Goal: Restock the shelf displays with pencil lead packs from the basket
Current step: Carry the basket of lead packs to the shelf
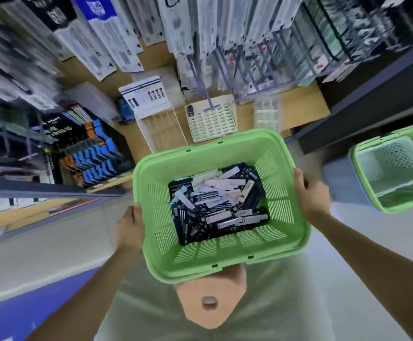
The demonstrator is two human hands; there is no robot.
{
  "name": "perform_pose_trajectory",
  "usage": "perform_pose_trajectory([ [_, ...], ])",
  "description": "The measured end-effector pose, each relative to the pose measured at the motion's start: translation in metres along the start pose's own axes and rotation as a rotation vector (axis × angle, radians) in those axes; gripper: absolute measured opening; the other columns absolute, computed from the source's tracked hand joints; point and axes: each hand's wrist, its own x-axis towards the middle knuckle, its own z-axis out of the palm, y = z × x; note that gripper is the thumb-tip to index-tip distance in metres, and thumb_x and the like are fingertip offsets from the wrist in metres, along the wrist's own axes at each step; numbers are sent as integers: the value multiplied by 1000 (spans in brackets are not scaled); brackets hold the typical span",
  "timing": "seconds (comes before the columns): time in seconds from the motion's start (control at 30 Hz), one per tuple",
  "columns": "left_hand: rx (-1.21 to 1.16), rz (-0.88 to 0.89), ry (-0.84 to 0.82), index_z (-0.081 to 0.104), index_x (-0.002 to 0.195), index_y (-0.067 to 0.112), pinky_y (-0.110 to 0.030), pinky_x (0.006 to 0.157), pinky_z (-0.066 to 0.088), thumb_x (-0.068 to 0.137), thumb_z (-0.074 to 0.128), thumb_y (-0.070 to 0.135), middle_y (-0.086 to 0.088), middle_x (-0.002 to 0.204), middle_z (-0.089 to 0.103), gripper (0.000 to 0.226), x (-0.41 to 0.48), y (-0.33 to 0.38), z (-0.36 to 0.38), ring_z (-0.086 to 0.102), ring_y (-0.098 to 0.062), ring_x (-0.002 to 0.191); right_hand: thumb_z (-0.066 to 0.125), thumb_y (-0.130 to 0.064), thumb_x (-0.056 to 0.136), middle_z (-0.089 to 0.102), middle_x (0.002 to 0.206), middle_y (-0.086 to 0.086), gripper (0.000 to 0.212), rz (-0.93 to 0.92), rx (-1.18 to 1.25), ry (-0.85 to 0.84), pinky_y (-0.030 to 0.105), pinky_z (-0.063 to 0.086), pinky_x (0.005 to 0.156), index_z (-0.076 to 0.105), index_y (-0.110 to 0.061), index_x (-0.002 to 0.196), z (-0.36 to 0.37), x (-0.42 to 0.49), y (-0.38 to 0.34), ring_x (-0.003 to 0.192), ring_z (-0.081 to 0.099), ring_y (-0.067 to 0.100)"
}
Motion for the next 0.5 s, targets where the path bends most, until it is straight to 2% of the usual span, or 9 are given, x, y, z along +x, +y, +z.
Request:
perform_pose_trajectory([
  [0.07, 8, -39, -26, 57, 102, 0, -38, 73, 41, 103, 27, 32, -24, 98, 62, 44, 15, -16, 17, 59, -36, 89, 30, -52, 93, 46, 55, 12, 62, -15, -41, 7, 34, 29, 53, 50, 2, 69, 25, 7, 14, 59, 47, 33],
  [0.13, 32, -62, -31, 58, 109, 1, -35, 75, 39, 103, 24, 34, -24, 107, 62, 48, 28, -32, 37, 59, -38, 97, 27, -55, 92, 49, 57, 11, 63, -6, -77, -6, 33, 27, 50, 52, -1, 71, 51, 15, 30, 58, 47, 31],
  [0.2, 34, -65, -32, 59, 109, 0, -33, 74, 36, 103, 24, 34, -24, 107, 62, 49, 41, -46, 58, 58, -35, 96, 28, -54, 94, 51, 56, 10, 61, -1, -89, -15, 30, 26, 47, 53, -5, 68, 77, 24, 47, 56, 47, 29],
  [0.33, 20, -58, 7, 59, 101, -3, -32, 70, 34, 103, 26, 28, -28, 100, 62, 45, 69, -70, 102, 50, -25, 82, 33, -41, 99, 43, 50, 5, 53, 39, -88, -44, 28, 22, 44, 42, -9, 59, 124, 41, 79, 49, 40, 22],
  [0.5, 60, -91, 51, 58, 103, -6, -41, 72, 39, 103, 27, 29, -33, 101, 61, 46, 103, -101, 157, 58, -43, 93, 31, -39, 100, 45, 52, 4, 51, 69, -119, -70, 26, 25, 45, 46, -7, 63, 178, 62, 113, 50, 42, 20],
])
